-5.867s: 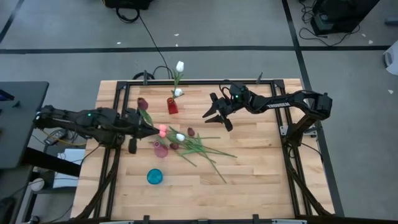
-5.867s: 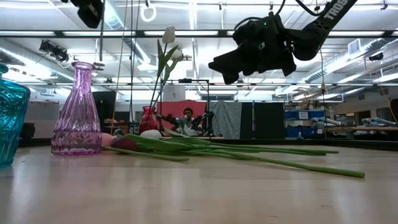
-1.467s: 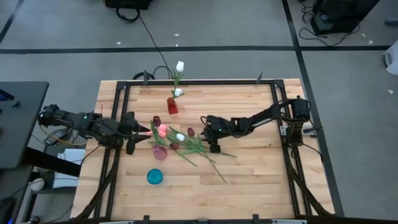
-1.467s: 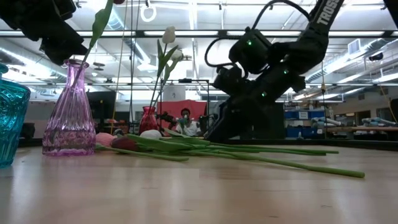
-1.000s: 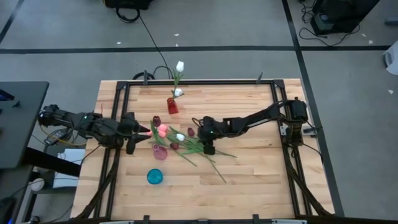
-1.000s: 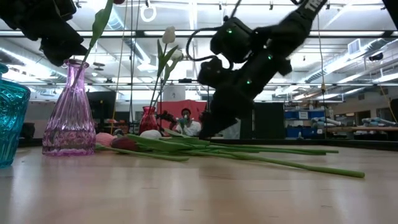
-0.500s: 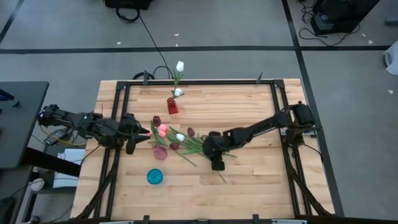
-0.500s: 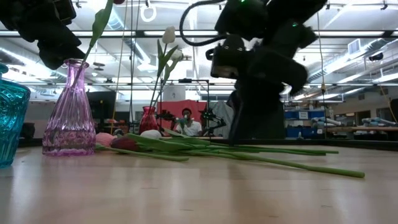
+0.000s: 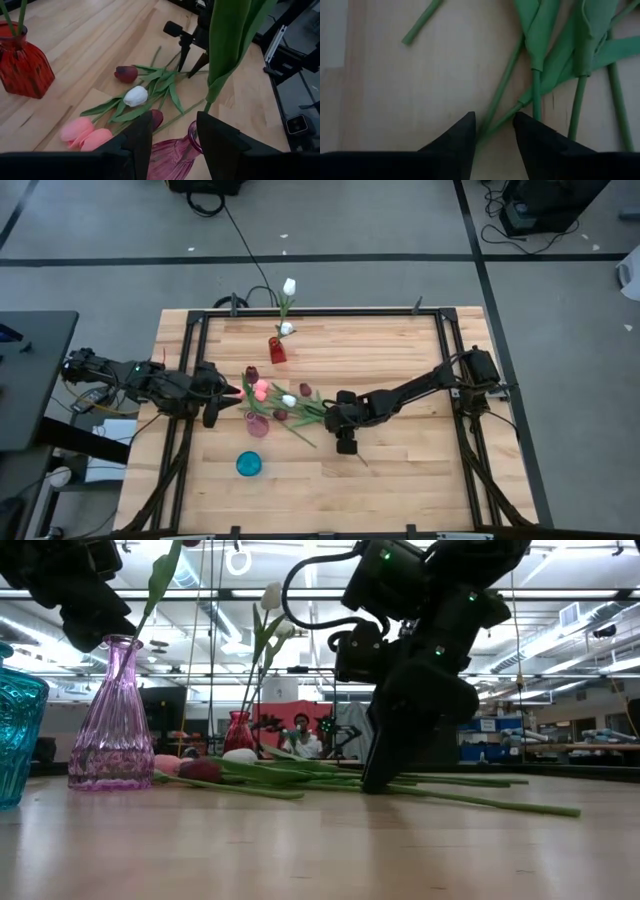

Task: Sort flowers into vase by color
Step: Put the right dark red tulip into the pink vase

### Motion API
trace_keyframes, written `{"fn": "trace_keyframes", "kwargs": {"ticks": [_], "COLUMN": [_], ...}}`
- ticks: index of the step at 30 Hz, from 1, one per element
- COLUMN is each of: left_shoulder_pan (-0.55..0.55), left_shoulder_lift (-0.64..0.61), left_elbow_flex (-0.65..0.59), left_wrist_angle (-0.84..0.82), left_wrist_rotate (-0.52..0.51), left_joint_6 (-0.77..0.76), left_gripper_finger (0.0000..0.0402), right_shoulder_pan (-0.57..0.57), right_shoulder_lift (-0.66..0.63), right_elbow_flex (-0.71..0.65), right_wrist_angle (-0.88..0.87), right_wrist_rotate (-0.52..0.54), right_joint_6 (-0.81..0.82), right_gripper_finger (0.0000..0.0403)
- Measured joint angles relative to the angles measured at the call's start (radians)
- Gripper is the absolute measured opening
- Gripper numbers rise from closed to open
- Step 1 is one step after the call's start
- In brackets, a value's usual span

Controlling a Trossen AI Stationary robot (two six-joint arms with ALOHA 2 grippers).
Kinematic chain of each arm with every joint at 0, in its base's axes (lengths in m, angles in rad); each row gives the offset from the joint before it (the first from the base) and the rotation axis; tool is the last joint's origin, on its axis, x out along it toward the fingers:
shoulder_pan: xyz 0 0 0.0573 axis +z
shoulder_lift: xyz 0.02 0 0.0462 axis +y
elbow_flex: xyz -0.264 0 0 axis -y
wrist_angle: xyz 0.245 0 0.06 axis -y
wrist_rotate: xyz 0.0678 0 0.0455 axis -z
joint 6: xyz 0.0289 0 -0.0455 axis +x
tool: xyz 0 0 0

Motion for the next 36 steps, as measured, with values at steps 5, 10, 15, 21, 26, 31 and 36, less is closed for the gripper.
{"fn": "trace_keyframes", "kwargs": {"ticks": [5,10,15,21,26,31,36], "left_shoulder_pan": [0.000,0.000,0.000,0.000,0.000,0.000,0.000], "left_shoulder_lift": [0.000,0.000,0.000,0.000,0.000,0.000,0.000], "left_elbow_flex": [0.000,0.000,0.000,0.000,0.000,0.000,0.000], "left_wrist_angle": [-0.007,-0.009,-0.032,-0.035,-0.032,-0.023,-0.024], "left_wrist_rotate": [0.000,0.000,0.000,0.000,0.000,-0.001,-0.001], "left_joint_6": [0.000,0.000,0.000,0.000,0.005,0.006,0.007], "left_gripper_finger": [0.0160,0.0160,0.0160,0.0160,0.0160,0.0160,0.0160], "right_shoulder_pan": [-0.009,-0.011,-0.023,-0.061,-0.086,-0.081,-0.075], "right_shoulder_lift": [0.002,0.002,-0.030,-0.147,-0.241,-0.290,-0.317], "right_elbow_flex": [0.002,0.002,-0.001,-0.003,-0.003,-0.003,-0.002], "right_wrist_angle": [-0.011,-0.017,-0.075,-0.201,-0.302,-0.355,-0.351], "right_wrist_rotate": [-0.004,-0.003,-0.022,-0.023,0.128,0.317,0.492], "right_joint_6": [0.006,-0.006,-0.027,-0.029,-0.038,-0.161,-0.335], "right_gripper_finger": [0.0100,0.0041,0.0008,0.0026,0.0025,0.0023,0.0023]}}
